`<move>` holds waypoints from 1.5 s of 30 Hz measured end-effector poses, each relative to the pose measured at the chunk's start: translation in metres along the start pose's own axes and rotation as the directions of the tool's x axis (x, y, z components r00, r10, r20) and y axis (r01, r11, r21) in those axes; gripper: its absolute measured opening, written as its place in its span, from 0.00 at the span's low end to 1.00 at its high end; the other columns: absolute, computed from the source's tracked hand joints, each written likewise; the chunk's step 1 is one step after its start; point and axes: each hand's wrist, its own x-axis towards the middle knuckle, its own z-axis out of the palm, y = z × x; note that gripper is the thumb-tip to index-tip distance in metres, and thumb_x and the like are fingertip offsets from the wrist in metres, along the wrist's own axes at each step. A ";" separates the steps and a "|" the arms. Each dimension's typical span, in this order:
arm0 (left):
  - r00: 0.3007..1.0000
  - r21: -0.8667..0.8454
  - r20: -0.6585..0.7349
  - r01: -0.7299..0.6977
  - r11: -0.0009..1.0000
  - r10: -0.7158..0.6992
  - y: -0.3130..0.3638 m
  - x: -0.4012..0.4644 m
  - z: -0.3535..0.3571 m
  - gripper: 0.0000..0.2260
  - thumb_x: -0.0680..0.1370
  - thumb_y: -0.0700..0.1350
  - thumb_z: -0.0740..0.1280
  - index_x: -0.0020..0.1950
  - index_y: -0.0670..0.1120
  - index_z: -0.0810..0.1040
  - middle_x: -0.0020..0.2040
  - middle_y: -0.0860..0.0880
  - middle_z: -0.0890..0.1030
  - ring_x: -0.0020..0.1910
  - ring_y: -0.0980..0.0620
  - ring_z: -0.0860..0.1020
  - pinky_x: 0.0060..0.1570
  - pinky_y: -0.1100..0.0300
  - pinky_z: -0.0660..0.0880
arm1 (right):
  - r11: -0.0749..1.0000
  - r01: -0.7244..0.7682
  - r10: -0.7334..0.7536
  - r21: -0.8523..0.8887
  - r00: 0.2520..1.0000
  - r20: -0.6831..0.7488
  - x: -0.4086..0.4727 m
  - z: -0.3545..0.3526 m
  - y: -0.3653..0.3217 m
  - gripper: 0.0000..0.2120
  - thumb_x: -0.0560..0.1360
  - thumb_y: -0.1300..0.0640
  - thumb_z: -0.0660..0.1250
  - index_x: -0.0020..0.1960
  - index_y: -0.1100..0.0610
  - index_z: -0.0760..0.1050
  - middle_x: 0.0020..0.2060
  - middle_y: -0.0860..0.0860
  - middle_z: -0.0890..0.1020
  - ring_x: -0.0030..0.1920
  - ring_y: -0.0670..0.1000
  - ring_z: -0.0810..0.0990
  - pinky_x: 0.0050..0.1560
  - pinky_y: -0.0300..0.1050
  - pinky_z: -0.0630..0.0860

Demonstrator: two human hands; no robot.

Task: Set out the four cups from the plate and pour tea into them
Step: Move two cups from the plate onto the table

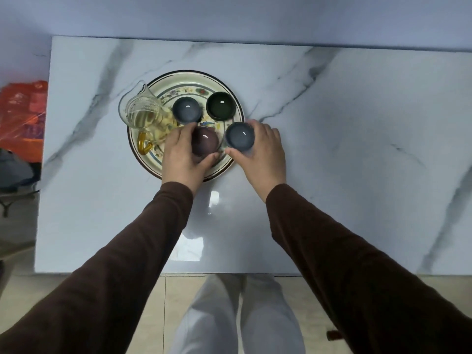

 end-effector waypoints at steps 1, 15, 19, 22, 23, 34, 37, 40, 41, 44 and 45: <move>1.000 -0.006 0.002 -0.021 1.000 0.021 0.008 -0.002 0.001 0.32 0.67 0.52 0.76 0.68 0.48 0.70 0.62 0.45 0.74 0.63 0.46 0.71 0.63 0.60 0.66 | 1.000 -0.009 0.010 0.010 1.000 -0.013 -0.004 -0.008 0.005 0.30 0.67 0.43 0.76 0.65 0.52 0.71 0.58 0.49 0.78 0.59 0.51 0.71 0.55 0.44 0.73; 0.972 -0.019 0.179 -0.153 0.988 0.154 0.172 -0.087 0.114 0.30 0.69 0.51 0.75 0.68 0.47 0.70 0.62 0.46 0.74 0.62 0.47 0.72 0.61 0.64 0.65 | 0.981 -0.171 0.180 0.088 0.978 -0.104 -0.078 -0.157 0.177 0.30 0.69 0.45 0.76 0.66 0.52 0.70 0.60 0.48 0.77 0.61 0.51 0.71 0.58 0.45 0.73; 0.964 0.006 0.208 -0.171 0.985 0.167 0.212 -0.107 0.155 0.30 0.69 0.51 0.74 0.68 0.48 0.70 0.62 0.47 0.74 0.62 0.49 0.71 0.59 0.67 0.63 | 0.981 -0.175 0.183 0.087 0.978 -0.103 -0.089 -0.199 0.228 0.30 0.69 0.46 0.75 0.67 0.53 0.70 0.61 0.49 0.77 0.62 0.52 0.71 0.59 0.46 0.73; 0.957 0.012 0.234 -0.181 0.983 0.173 0.232 -0.112 0.178 0.29 0.69 0.50 0.75 0.68 0.47 0.70 0.62 0.47 0.75 0.61 0.48 0.71 0.59 0.64 0.64 | 0.980 -0.190 0.195 0.060 0.976 -0.099 -0.090 -0.220 0.259 0.30 0.69 0.45 0.76 0.67 0.53 0.70 0.61 0.49 0.77 0.62 0.52 0.71 0.60 0.46 0.73; 0.954 0.006 0.243 -0.185 0.983 0.178 0.237 -0.112 0.185 0.29 0.69 0.50 0.75 0.67 0.47 0.70 0.61 0.47 0.75 0.61 0.47 0.72 0.59 0.64 0.65 | 0.978 -0.203 0.207 0.052 0.973 -0.097 -0.089 -0.225 0.268 0.30 0.69 0.44 0.76 0.66 0.53 0.70 0.61 0.49 0.77 0.62 0.52 0.71 0.60 0.47 0.73; 0.919 -0.024 0.330 -0.220 0.975 0.216 0.274 -0.077 0.253 0.29 0.70 0.48 0.74 0.69 0.48 0.70 0.62 0.47 0.74 0.62 0.47 0.71 0.59 0.64 0.64 | 0.965 -0.261 0.263 0.037 0.951 -0.161 -0.052 -0.248 0.348 0.30 0.67 0.43 0.76 0.65 0.52 0.71 0.59 0.47 0.76 0.60 0.50 0.70 0.57 0.43 0.72; 0.921 -0.019 0.332 -0.209 0.978 0.203 0.283 -0.069 0.273 0.29 0.70 0.47 0.74 0.69 0.48 0.70 0.62 0.47 0.74 0.63 0.46 0.71 0.59 0.63 0.65 | 0.966 -0.256 0.259 0.044 0.952 -0.160 -0.038 -0.250 0.369 0.31 0.68 0.44 0.76 0.66 0.52 0.70 0.60 0.48 0.76 0.61 0.51 0.69 0.57 0.44 0.72; 0.921 -0.005 0.332 -0.216 0.976 0.205 0.294 -0.064 0.293 0.29 0.70 0.47 0.74 0.69 0.48 0.70 0.62 0.46 0.74 0.62 0.45 0.71 0.59 0.62 0.65 | 0.970 -0.242 0.244 0.035 0.958 -0.150 -0.025 -0.253 0.391 0.31 0.68 0.45 0.76 0.67 0.53 0.70 0.62 0.50 0.76 0.62 0.52 0.69 0.58 0.45 0.71; 0.921 0.001 0.331 -0.219 0.976 0.207 0.297 -0.063 0.298 0.29 0.70 0.47 0.74 0.69 0.49 0.70 0.63 0.46 0.74 0.62 0.45 0.71 0.59 0.63 0.64 | 0.971 -0.236 0.239 0.033 0.960 -0.148 -0.021 -0.253 0.397 0.31 0.69 0.46 0.76 0.67 0.54 0.70 0.62 0.50 0.76 0.62 0.53 0.70 0.59 0.45 0.71; 0.927 0.011 0.319 -0.210 0.978 0.195 0.305 -0.058 0.316 0.29 0.70 0.46 0.74 0.70 0.49 0.70 0.63 0.46 0.73 0.63 0.45 0.70 0.60 0.63 0.64 | 0.972 -0.230 0.234 0.048 0.961 -0.146 -0.012 -0.255 0.414 0.31 0.68 0.47 0.76 0.67 0.55 0.71 0.62 0.51 0.76 0.62 0.54 0.70 0.60 0.45 0.69; 0.930 0.013 0.314 -0.207 0.978 0.192 0.308 -0.056 0.320 0.29 0.70 0.46 0.74 0.70 0.49 0.70 0.63 0.46 0.73 0.63 0.45 0.70 0.60 0.64 0.64 | 0.973 -0.226 0.232 0.053 0.962 -0.147 -0.009 -0.255 0.419 0.31 0.68 0.47 0.76 0.67 0.55 0.71 0.62 0.52 0.76 0.62 0.54 0.70 0.60 0.45 0.69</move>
